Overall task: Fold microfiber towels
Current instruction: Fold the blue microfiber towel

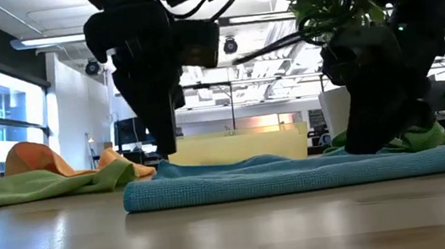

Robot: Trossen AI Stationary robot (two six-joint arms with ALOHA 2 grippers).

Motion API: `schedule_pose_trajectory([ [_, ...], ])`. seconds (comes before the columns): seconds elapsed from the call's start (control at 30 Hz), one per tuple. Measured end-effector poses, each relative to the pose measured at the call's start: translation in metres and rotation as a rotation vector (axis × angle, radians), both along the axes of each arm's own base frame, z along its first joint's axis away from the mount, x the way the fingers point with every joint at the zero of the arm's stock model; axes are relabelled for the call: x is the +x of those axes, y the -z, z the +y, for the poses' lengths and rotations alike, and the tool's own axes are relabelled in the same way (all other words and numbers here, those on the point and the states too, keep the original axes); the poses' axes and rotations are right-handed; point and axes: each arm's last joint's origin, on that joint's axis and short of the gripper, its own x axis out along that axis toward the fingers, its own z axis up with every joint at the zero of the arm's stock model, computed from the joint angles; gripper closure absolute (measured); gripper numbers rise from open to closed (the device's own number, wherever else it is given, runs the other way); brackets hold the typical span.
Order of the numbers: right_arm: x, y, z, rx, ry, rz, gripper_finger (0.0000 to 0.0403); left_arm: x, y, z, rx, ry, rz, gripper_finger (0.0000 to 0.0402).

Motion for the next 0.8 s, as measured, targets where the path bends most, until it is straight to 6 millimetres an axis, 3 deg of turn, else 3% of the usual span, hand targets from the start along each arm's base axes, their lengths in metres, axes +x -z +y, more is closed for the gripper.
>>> schedule_pose_trajectory([
  [0.4,-0.001,-0.013,0.034,0.166,0.137,0.007,0.0300,-0.013,0.014,-0.014,-0.003,-0.019,0.088,0.0401],
  [0.57,-0.005,-0.025,0.058,0.144,0.141,0.012,0.0300,-0.020,0.024,-0.029,-0.004,0.007,0.094,0.0401],
  [0.8,-0.009,-0.043,0.075,0.064,0.147,0.033,0.0300,-0.015,0.022,-0.055,0.008,0.068,-0.016,0.0401],
])
